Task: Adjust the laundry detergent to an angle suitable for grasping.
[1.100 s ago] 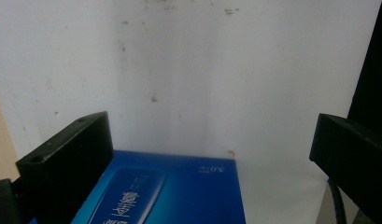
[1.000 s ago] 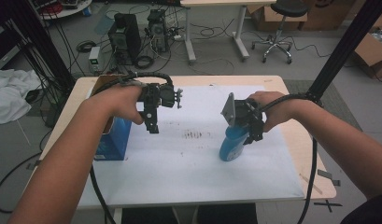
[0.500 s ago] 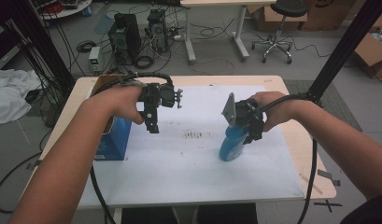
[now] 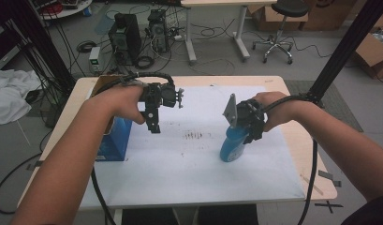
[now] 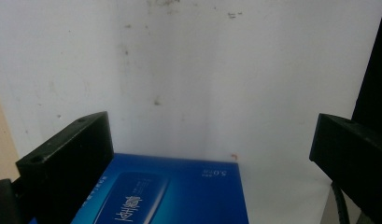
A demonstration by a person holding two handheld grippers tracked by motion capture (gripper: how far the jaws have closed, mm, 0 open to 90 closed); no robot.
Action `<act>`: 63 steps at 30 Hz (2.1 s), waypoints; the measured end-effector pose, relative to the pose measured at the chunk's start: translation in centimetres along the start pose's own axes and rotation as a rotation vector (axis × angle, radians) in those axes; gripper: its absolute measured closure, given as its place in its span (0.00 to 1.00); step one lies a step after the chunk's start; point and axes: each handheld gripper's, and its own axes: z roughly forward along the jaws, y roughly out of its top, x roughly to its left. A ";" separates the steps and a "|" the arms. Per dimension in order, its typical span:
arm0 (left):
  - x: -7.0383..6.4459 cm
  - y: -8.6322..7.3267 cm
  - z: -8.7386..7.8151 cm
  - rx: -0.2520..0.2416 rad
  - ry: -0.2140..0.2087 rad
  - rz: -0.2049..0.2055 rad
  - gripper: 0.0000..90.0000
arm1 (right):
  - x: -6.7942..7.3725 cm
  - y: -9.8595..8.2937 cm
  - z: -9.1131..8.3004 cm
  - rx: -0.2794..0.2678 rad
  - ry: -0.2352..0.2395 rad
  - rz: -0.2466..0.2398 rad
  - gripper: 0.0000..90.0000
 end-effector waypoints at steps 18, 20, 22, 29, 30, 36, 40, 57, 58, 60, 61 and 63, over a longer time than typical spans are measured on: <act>0.0 -0.1 0.2 0.012 0.002 -0.004 0.00 | 0.0 0.0 0.0 0.000 0.000 -0.020 0.39; 0.0 -0.1 0.2 0.010 0.003 -0.004 0.00 | 0.0 0.0 0.0 0.001 -0.003 -0.022 0.40; 0.0 0.0 0.2 0.012 0.003 -0.004 0.00 | 0.0 0.0 0.0 0.002 -0.005 -0.025 0.40; 0.1 0.0 0.2 0.012 0.005 -0.004 0.00 | -0.1 0.0 0.0 0.001 -0.004 -0.037 0.41; 0.1 0.0 0.2 0.016 0.005 -0.003 0.00 | -0.1 0.0 0.0 0.001 -0.003 -0.038 0.41; 0.0 -0.2 0.1 0.011 0.007 -0.003 0.00 | -0.2 -0.2 0.0 -0.009 0.009 -0.032 0.42; 0.0 -0.5 0.0 0.005 0.012 -0.008 0.00 | -0.5 -0.4 -0.1 -0.024 0.020 -0.012 0.42; -0.3 -0.7 -0.5 -0.006 0.022 -0.001 0.00 | -0.7 0.4 -2.7 -0.004 0.011 0.048 0.42; -0.3 -0.8 -0.6 -0.005 0.021 -0.002 0.00 | -0.7 0.4 -2.8 -0.006 0.010 0.052 0.42; -0.3 -0.8 -0.6 -0.008 0.024 0.000 0.00 | -0.8 0.4 -3.0 -0.006 0.012 0.061 0.42; -0.4 -0.8 -0.6 -0.009 0.025 0.002 0.00 | -0.8 0.5 -3.1 -0.005 0.019 0.079 0.42; -0.5 -0.8 -0.6 -0.011 0.024 0.002 0.00 | -0.9 0.5 -3.2 0.002 0.018 0.086 0.42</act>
